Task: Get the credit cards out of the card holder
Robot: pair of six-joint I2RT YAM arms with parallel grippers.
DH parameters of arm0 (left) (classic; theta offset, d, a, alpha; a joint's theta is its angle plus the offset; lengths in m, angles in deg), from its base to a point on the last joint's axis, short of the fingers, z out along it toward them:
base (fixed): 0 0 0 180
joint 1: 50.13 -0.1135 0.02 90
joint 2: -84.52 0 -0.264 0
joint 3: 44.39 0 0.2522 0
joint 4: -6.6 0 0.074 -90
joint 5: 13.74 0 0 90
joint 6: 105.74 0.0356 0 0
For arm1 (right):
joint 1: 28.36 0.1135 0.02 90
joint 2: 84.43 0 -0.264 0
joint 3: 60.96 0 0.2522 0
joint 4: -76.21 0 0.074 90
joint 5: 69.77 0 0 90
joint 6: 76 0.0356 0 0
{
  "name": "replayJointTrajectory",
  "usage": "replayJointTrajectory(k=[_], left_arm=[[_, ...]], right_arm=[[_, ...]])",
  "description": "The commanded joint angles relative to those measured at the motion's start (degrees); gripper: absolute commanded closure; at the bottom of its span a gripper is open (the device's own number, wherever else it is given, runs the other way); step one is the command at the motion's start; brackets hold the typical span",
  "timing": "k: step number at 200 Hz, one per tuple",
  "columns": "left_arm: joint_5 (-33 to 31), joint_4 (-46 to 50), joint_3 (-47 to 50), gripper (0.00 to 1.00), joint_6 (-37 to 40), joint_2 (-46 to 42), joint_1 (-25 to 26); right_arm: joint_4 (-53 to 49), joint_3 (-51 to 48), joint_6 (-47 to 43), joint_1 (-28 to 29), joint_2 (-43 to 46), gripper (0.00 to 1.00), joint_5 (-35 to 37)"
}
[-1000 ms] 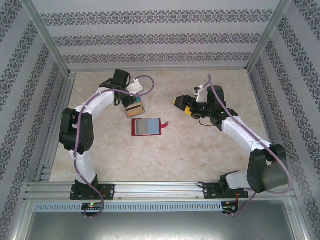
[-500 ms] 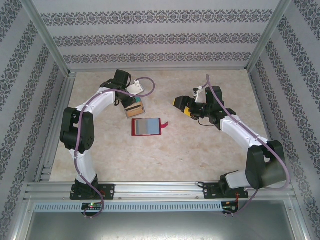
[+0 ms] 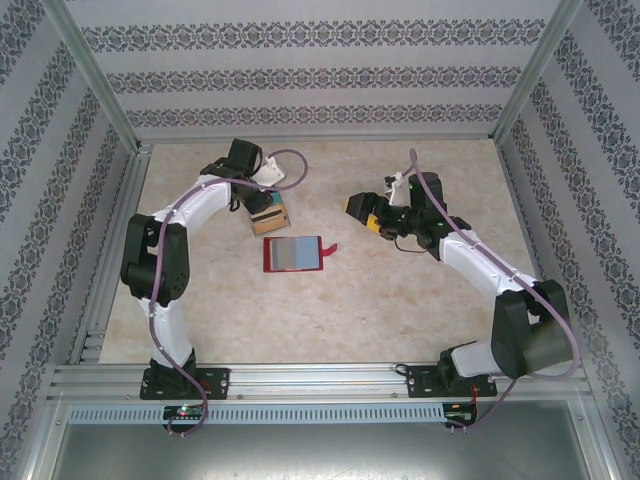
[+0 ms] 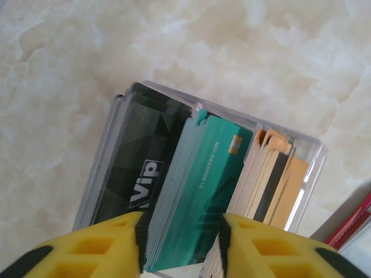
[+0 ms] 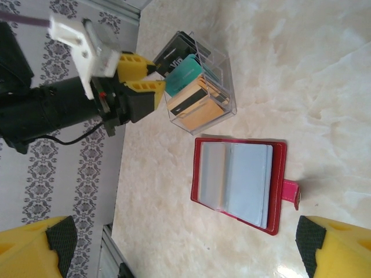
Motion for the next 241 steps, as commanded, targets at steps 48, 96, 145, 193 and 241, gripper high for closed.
replayJointTrajectory(k=[48, 96, 145, 193, 241], left_arm=[[4.8, -5.8, 9.2, 0.37, -32.4, -16.7, -3.8], [14.1, -11.2, 21.7, 0.0, -56.3, -26.3, -11.3], [20.3, -8.5, 27.8, 0.01, -64.6, -26.1, -13.3], [25.5, -16.6, 37.7, 0.25, -73.1, -26.5, -12.2], [26.8, -23.4, 41.0, 0.6, -77.7, -22.0, -5.5]], right_arm=[[-4.2, 3.8, -4.9, 11.8, -6.6, 0.02, 13.6], [-5.4, 6.3, -7.8, 18.1, -12.4, 0.25, 20.7], [-8.2, 10.9, -10.1, 22.1, -18.9, 0.73, 25.4], [-9.2, 13.9, -10.1, 22.8, -24.8, 0.92, 27.9], [-10.4, 14.2, -9.7, 22.5, -27.2, 1.0, 30.6]])
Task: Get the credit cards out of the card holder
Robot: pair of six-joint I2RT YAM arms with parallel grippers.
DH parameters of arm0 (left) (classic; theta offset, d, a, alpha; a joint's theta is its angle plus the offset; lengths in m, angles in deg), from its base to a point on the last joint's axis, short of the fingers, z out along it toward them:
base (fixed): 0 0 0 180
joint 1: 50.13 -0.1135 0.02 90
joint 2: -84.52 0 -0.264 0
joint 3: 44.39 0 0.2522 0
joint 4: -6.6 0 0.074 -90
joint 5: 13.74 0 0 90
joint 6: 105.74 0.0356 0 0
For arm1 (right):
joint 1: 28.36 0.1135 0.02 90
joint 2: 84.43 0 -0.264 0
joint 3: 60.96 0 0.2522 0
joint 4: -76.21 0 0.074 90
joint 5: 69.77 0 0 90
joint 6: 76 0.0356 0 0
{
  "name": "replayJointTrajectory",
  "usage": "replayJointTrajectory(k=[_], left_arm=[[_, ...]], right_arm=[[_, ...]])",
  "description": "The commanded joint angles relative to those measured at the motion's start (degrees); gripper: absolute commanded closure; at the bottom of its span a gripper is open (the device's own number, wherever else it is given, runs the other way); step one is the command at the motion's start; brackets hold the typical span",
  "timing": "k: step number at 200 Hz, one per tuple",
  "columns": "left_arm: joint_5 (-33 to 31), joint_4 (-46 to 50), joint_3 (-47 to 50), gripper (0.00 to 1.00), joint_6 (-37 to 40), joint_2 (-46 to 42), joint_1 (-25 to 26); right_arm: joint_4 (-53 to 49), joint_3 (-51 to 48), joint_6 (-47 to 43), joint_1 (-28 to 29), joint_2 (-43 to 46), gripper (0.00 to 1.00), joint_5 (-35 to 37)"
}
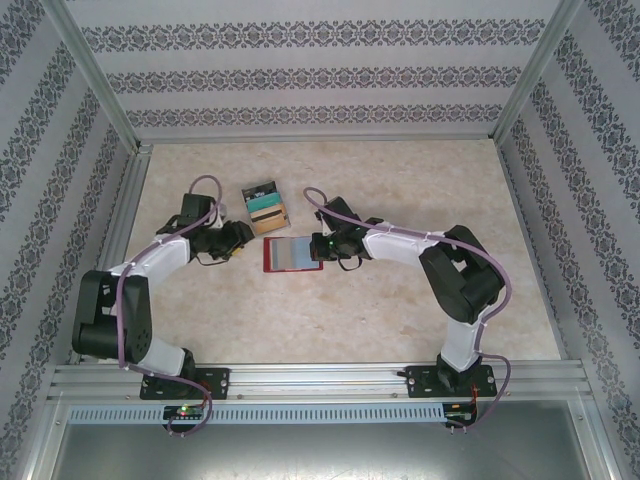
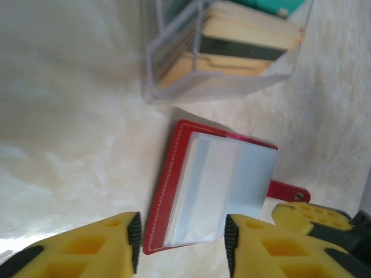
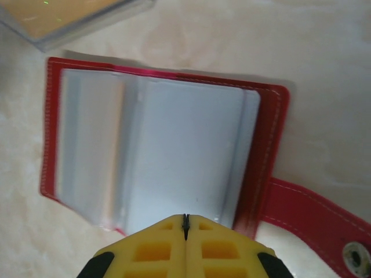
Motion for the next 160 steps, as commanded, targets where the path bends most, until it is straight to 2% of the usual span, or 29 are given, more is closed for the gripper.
replayJointTrajectory(k=[1, 21, 71, 126, 160], left_arm=[[1.8, -6.8, 1.0, 0.6, -4.2, 2.7, 3.5], [1.3, -8.2, 0.5, 0.73, -4.9, 5.6, 6.0], [0.7, -7.5, -2.5, 0.79, -3.8, 11.3, 8.8], [1.0, -7.0, -3.5, 0.77, -3.0, 15.0, 9.5], [2.5, -8.6, -4.2, 0.64, -3.4, 15.9, 10.7]], right_arm=[[-1.8, 1.5, -0.6, 0.1, -1.2, 1.0, 2.8], [-1.6, 1.3, -0.4, 0.0, -2.2, 1.0, 2.3], [-0.7, 0.1, 0.4, -0.1, -3.3, 1.0, 2.0], [-0.4, 0.1, 0.7, -0.1, -4.0, 1.0, 1.3], [-0.1, 0.2, 0.9, -0.2, -4.4, 1.0, 0.7]])
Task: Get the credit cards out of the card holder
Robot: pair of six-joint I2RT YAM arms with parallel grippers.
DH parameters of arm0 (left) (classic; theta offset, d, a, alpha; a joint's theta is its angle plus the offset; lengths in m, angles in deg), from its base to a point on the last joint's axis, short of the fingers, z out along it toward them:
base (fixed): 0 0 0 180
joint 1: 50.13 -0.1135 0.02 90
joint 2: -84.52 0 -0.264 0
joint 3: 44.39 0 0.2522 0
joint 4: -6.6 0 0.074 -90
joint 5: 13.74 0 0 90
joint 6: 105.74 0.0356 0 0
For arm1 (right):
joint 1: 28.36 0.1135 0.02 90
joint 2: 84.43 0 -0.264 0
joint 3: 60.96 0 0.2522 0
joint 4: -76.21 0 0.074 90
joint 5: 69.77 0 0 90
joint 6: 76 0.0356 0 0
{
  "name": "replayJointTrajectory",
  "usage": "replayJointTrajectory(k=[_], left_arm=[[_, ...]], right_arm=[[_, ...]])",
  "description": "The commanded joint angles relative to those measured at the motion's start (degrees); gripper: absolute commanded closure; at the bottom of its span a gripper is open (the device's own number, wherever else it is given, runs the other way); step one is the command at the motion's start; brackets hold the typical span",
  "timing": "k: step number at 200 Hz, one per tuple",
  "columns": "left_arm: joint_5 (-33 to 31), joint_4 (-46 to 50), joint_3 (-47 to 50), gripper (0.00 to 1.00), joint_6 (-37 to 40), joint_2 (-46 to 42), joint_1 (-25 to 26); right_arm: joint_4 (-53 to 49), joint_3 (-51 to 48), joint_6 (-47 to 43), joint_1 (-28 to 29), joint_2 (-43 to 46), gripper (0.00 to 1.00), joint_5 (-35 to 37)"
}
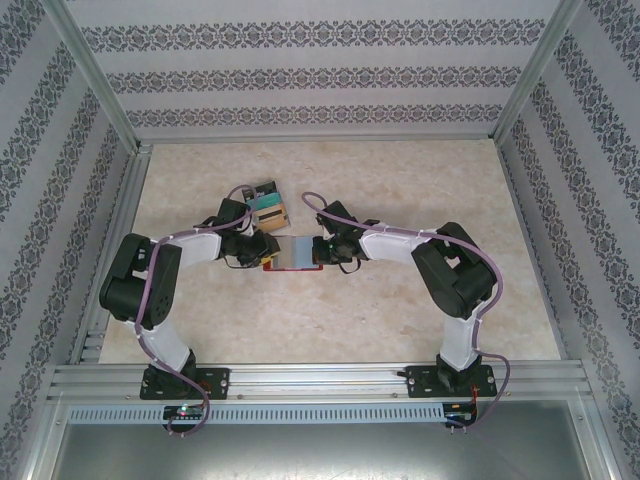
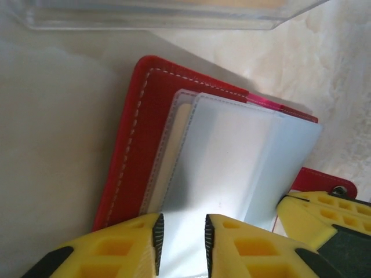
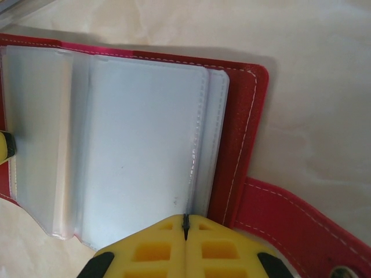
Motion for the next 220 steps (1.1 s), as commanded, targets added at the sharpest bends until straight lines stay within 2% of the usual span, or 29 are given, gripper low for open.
replayJointTrajectory(k=[1, 20, 60, 129, 220], left_arm=[[1.1, -1.8, -1.1, 0.63, 0.5, 1.7, 1.7], [2.4, -3.3, -1.5, 0.55, 0.0, 2.3, 2.4], [5.2, -6.5, -2.3, 0.52, -1.2, 3.4, 3.6], [12.1, -14.3, -4.5, 0.51, -3.8, 5.5, 5.8], [14.9, -21.5, -5.1, 0.51, -7.6, 4.8, 6.4]], right_arm=[[0.2, 0.2, 0.7, -0.1, -1.9, 1.0, -0.6], [0.3, 0.3, 0.8, -0.1, -2.1, 1.0, -1.0], [0.5, 0.1, 1.0, -0.1, -2.2, 1.0, -1.5], [1.3, -0.4, 1.6, -0.4, -2.0, 1.0, -2.1], [4.6, -3.6, 3.6, -2.4, 0.9, 1.0, -3.1]])
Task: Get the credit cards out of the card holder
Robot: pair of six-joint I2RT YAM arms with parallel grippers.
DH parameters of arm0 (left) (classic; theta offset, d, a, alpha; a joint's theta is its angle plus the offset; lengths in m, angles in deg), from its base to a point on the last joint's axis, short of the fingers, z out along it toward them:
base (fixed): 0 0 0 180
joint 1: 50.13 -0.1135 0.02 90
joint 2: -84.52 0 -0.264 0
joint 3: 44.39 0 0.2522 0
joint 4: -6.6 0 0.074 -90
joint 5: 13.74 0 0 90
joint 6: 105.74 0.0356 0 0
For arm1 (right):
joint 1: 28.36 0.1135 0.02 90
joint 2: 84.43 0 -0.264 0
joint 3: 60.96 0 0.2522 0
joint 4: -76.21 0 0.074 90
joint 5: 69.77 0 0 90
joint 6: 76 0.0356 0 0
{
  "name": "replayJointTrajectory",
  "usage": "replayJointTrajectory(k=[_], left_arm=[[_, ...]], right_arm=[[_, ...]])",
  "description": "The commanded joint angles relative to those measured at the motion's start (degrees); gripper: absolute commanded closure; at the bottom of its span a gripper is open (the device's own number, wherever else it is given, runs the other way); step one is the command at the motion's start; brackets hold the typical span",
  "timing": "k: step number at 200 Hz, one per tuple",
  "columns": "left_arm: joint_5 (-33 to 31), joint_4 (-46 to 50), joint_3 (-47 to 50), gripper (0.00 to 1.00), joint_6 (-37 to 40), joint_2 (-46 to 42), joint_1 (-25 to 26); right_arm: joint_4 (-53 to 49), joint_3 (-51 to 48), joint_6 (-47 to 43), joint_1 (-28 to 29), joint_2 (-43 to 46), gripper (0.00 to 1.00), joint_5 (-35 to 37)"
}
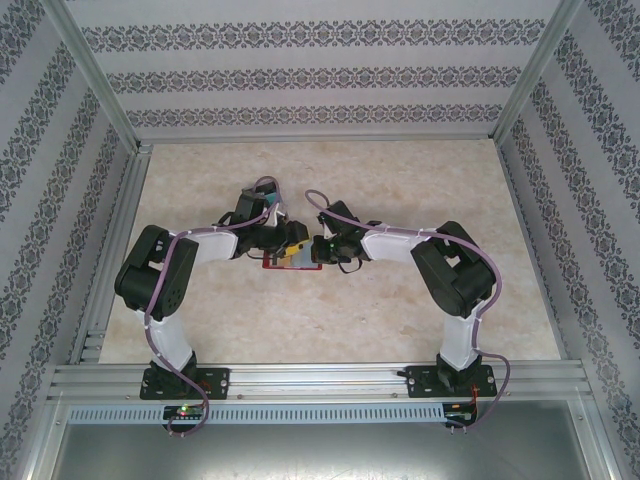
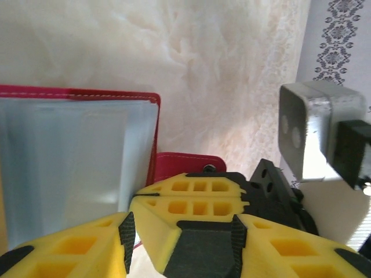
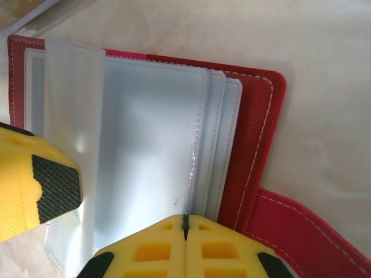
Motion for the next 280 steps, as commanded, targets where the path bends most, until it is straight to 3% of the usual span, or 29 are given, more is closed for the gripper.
replayJointTrajectory(k=[1, 81, 196, 280], left_arm=[[1.9, -4.5, -1.8, 0.51, -1.6, -0.2, 0.9], [2.3, -5.5, -3.2, 0.51, -2.3, 0.5, 1.8], [-12.5, 21.0, 0.9, 0.5, 11.9, -9.5, -5.0], [-13.1, 22.3, 1.6, 0.5, 13.2, -5.1, -5.0]], right_arm=[[0.2, -1.9, 1.2, -1.0, 1.1, 1.0, 0.3], [1.2, -4.2, 2.0, -2.5, 5.6, 1.0, 1.5], [-0.8, -3.6, 1.0, -1.9, 2.3, 1.0, 2.5], [-0.5, -4.4, 1.1, -1.5, 2.0, 1.0, 2.4]])
